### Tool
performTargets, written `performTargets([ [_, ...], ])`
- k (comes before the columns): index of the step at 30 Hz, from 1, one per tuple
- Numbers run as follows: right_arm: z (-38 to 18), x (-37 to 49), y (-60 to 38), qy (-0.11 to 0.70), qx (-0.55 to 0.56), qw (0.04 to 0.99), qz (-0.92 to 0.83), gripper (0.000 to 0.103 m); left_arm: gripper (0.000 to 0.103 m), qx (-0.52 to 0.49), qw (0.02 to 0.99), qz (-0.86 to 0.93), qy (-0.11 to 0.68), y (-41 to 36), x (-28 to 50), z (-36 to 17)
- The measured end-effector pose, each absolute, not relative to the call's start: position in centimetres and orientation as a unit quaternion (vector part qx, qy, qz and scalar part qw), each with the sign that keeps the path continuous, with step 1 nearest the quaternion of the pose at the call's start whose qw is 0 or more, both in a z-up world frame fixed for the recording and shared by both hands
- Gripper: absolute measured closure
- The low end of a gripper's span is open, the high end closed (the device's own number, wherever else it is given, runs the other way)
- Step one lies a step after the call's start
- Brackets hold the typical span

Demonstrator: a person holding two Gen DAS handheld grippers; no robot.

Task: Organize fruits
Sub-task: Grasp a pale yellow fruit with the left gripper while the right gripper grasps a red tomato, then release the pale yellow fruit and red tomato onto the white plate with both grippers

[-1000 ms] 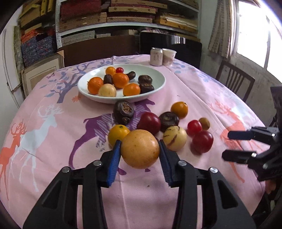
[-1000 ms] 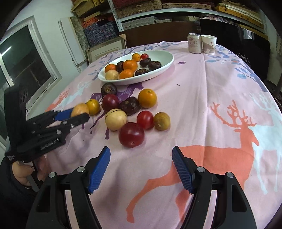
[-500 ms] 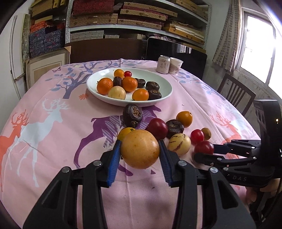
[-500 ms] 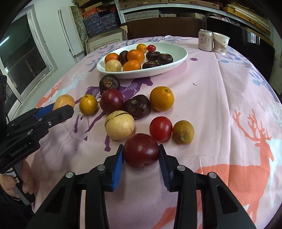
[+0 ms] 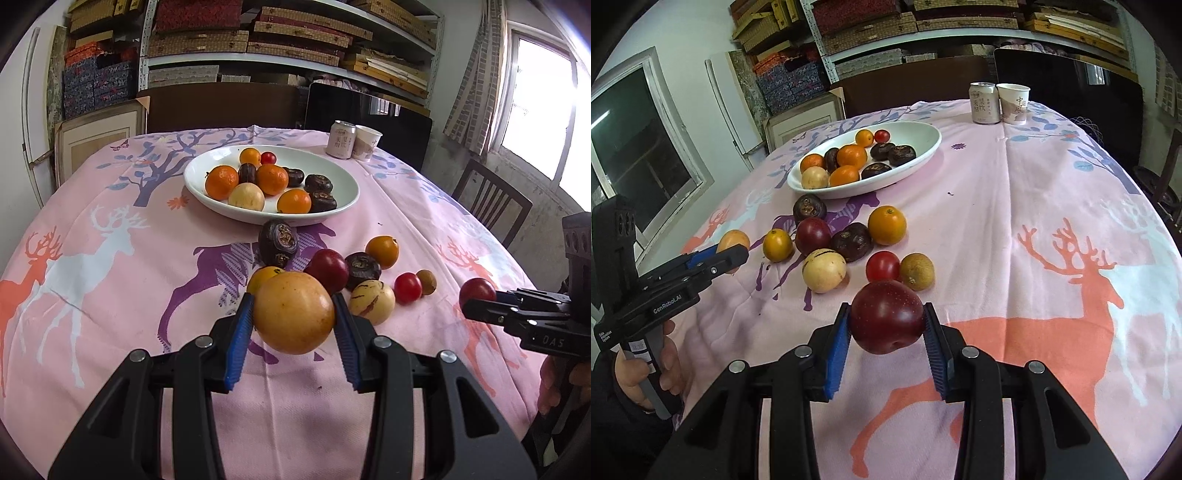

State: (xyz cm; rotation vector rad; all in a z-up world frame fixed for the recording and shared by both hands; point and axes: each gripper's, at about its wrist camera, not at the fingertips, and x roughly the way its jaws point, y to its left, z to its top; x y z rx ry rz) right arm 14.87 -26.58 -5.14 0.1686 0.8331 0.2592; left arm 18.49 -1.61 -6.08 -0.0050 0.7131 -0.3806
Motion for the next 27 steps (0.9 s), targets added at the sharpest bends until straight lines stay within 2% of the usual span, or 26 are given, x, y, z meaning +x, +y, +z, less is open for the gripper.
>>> performTargets([
  [6, -1.1, 17.9, -27.0, 0.371, 0.059, 0.917, 0.131, 0.064, 0.061, 0.011, 0.920, -0.180, 0.348, -1.2, 20.8, -3.2],
  [12, 2.3, 25.8, -25.6, 0.352, 0.055, 0.923, 0.145, 0.064, 0.061, -0.004, 0.921, -0.168, 0.352, -1.1, 28.8, 0.1],
  [19, 1.2, 35.1, -22.6, 0.364, 0.050, 0.918, 0.150, 0.064, 0.061, -0.048, 0.912, -0.141, 0.383, -2.3, 40.0, 0.1],
  [24, -1.0, 38.0, -21.2, 0.378, 0.043, 0.912, 0.151, 0.064, 0.061, -0.054, 0.904, -0.124, 0.405, -2.6, 44.0, -2.1],
  [25, -1.4, 38.4, -20.9, 0.382, 0.040, 0.910, 0.154, 0.063, 0.060, -0.056, 0.902, -0.126, 0.408, -2.6, 44.2, -2.6],
  [26, -1.7, 38.7, -20.6, 0.385, 0.036, 0.909, 0.155, 0.062, 0.054, -0.063, 0.900, -0.130, 0.411, -2.4, 44.5, -3.0],
  [27, -1.7, 38.7, -20.4, 0.383, 0.033, 0.911, 0.151, 0.049, 0.034, -0.066, 0.900, -0.128, 0.412, -2.3, 44.5, -3.2],
])
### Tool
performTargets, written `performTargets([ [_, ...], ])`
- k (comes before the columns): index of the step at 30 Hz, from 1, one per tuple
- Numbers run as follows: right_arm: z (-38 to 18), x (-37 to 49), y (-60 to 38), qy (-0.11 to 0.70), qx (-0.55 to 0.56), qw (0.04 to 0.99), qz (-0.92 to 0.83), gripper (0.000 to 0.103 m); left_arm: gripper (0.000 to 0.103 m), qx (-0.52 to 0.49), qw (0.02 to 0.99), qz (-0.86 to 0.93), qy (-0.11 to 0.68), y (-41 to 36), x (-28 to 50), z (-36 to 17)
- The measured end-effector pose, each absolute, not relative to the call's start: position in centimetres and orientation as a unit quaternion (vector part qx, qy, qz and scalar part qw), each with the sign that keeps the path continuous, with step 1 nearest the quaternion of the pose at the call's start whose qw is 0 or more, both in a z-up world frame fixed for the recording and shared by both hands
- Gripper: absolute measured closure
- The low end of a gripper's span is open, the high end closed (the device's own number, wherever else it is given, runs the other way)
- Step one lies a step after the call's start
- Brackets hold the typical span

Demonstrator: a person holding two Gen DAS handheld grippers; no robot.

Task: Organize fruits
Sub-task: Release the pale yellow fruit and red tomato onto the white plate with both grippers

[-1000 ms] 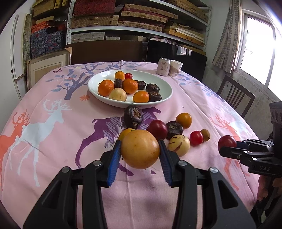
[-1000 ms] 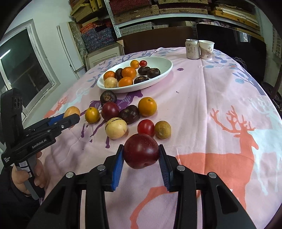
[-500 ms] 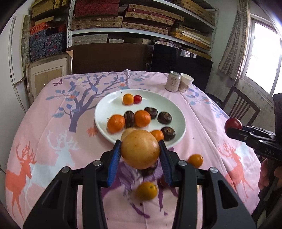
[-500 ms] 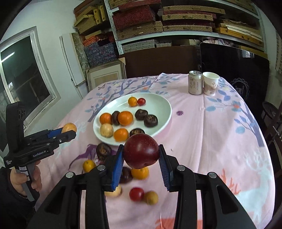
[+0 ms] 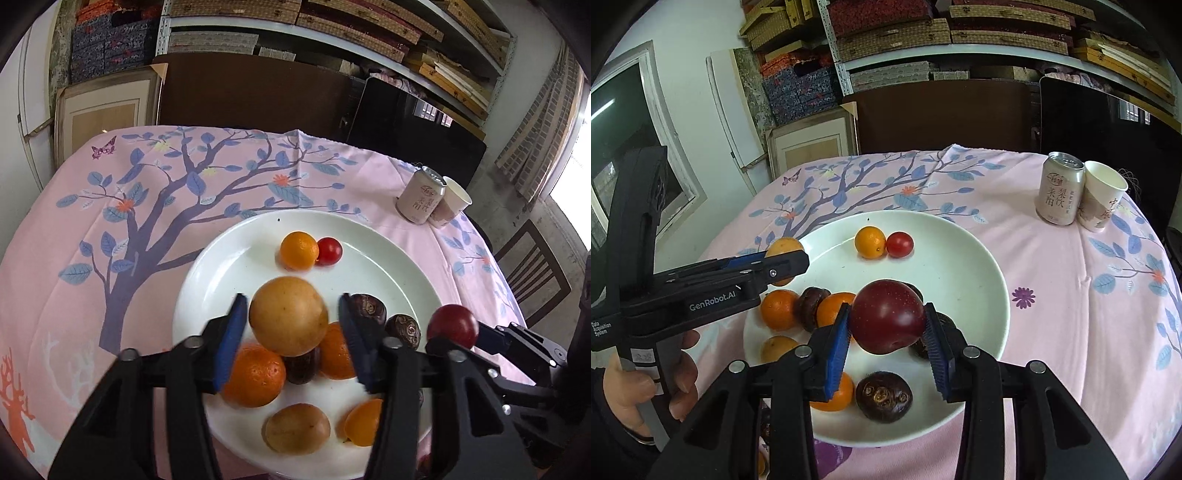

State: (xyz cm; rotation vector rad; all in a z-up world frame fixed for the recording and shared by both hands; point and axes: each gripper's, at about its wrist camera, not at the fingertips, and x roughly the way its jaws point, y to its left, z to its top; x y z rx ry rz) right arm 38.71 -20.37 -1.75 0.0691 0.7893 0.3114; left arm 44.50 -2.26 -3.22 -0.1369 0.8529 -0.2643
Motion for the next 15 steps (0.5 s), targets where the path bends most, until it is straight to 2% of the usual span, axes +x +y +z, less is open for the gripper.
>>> performTargets([
  [1, -1.5, 38.5, -20.4, 0.374, 0.033, 0.916, 0.143, 0.039, 0.021, -0.069, 0.903, -0.121, 0.406, -1.9, 44.3, -3.1],
  [2, -1.1, 38.2, -20.5, 0.366, 0.036, 0.919, 0.141, 0.033, 0.018, -0.077, 0.909, -0.116, 0.392, -1.4, 43.8, -2.6],
  [3, -0.8, 37.8, -20.7, 0.363, 0.039, 0.920, 0.145, 0.033, 0.015, -0.082, 0.912, -0.117, 0.383, -1.0, 43.3, -2.2],
  [9, 1.5, 33.3, -22.9, 0.348, 0.063, 0.925, 0.138, 0.033, 0.014, -0.110, 0.910, -0.130, 0.377, 1.1, 38.7, -0.1],
  [15, 0.3, 24.8, -24.7, 0.355, 0.091, 0.919, 0.144, 0.027, 0.013, -0.018, 0.905, -0.157, 0.396, -0.2, 29.9, -2.7],
])
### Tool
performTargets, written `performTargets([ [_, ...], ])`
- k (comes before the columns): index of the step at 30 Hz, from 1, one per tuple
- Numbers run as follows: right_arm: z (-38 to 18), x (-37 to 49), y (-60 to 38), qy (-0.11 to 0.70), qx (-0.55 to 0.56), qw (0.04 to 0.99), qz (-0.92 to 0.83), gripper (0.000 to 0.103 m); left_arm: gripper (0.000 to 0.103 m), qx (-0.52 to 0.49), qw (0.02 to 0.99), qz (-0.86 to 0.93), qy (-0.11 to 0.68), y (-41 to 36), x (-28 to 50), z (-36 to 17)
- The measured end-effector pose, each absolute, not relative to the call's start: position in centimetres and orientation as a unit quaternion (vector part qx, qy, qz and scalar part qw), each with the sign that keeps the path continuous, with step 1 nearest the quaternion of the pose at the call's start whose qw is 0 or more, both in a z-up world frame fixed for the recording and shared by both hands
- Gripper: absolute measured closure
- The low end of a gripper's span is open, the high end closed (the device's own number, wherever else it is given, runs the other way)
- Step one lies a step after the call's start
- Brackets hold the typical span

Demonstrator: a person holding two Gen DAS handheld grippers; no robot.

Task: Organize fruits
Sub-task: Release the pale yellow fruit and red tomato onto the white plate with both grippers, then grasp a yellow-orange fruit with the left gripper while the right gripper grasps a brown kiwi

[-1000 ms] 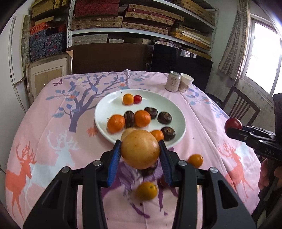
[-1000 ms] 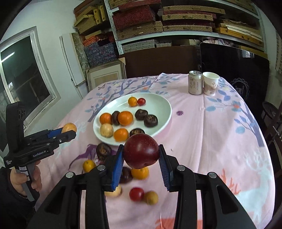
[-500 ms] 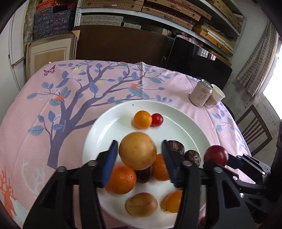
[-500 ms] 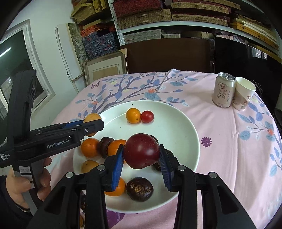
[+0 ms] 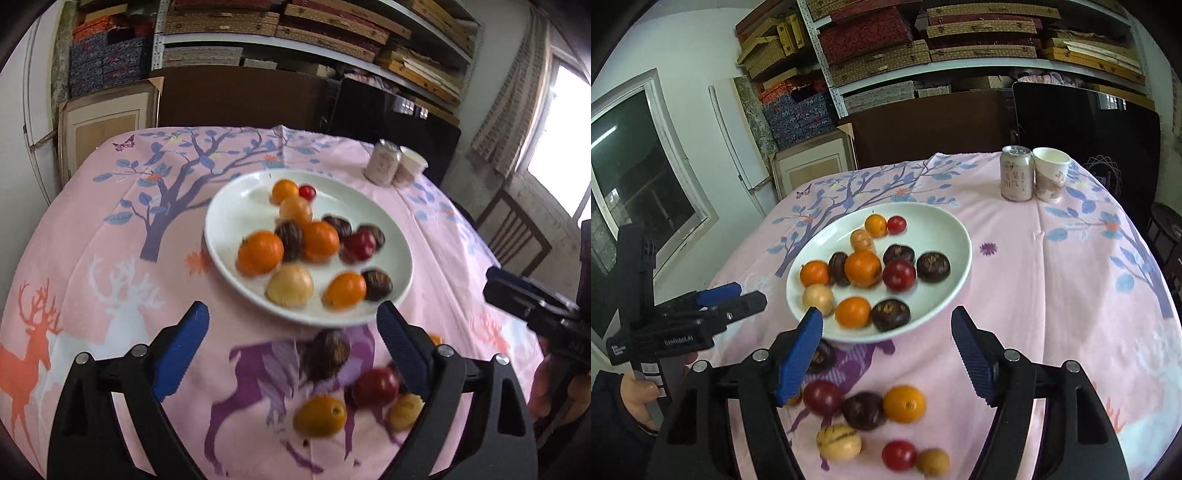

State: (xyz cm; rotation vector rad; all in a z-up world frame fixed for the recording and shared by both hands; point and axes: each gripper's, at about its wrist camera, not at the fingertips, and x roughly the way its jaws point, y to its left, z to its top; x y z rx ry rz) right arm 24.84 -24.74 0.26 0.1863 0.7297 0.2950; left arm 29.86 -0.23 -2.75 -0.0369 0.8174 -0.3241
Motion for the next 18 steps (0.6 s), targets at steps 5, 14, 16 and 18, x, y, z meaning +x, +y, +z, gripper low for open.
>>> performTargets([
  [5, -2.3, 18.6, -24.9, 0.359, 0.104, 0.918, 0.136, 0.026, 0.013, 0.094, 0.901, -0.158, 0.393, -2.6, 23.4, -6.2],
  [14, -3.3, 14.4, -24.4, 0.356, 0.095, 0.921, 0.126, 0.026, 0.013, 0.116, 0.903, -0.126, 0.394, -3.5, 23.6, -8.5],
  [16, -3.4, 14.4, -24.5, 0.358, 0.089, 0.922, 0.119, 0.026, 0.024, 0.114, 0.900, -0.131, 0.400, -3.7, 24.4, -9.0],
  [18, -3.6, 14.4, -24.7, 0.361, 0.083, 0.922, 0.109, 0.027, 0.054, 0.109, 0.888, -0.143, 0.424, -3.9, 25.3, -9.8],
])
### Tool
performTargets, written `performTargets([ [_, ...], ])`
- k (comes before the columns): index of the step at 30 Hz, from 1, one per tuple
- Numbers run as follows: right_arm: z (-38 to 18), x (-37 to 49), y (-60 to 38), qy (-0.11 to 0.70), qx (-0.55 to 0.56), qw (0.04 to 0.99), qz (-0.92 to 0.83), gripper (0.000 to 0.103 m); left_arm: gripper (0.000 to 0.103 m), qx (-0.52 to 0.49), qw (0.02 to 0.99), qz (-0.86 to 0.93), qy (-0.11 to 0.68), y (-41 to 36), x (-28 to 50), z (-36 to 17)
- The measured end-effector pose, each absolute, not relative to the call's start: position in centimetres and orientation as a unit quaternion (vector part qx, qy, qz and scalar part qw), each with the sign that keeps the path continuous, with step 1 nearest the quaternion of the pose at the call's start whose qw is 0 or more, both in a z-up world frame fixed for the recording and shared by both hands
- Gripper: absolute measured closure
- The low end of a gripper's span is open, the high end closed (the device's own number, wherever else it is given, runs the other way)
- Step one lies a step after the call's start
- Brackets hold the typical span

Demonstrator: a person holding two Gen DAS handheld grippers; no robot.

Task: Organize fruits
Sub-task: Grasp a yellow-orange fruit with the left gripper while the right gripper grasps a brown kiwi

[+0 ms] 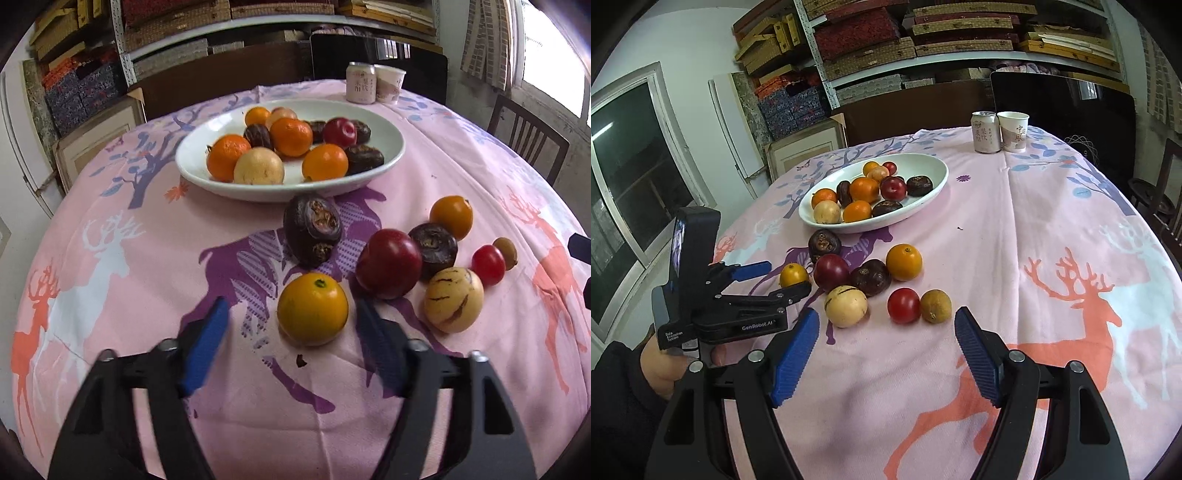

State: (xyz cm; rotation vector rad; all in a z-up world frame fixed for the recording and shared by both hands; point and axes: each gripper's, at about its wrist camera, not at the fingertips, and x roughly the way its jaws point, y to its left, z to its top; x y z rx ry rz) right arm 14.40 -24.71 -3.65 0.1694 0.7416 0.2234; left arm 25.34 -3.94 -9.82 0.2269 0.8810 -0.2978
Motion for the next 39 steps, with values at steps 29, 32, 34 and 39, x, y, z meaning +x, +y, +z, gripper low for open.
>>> performTargets([
  [29, -8.2, 21.9, -24.0, 0.463, 0.009, 0.884, 0.067, 0.063, 0.066, 0.012, 0.911, -0.196, 0.362, -1.4, 23.5, -7.1],
  [32, -8.2, 21.3, -24.2, 0.452, 0.024, 0.888, 0.080, 0.076, 0.066, 0.008, 0.910, -0.196, 0.365, -1.2, 23.6, -7.2],
  [34, -7.9, 20.7, -24.4, 0.440, 0.032, 0.894, 0.083, 0.076, 0.066, 0.007, 0.910, -0.196, 0.366, -1.2, 23.7, -7.2],
  [39, -6.5, 19.0, -25.0, 0.423, 0.045, 0.900, 0.095, 0.077, 0.066, 0.004, 0.912, -0.196, 0.361, -1.1, 23.7, -7.1],
])
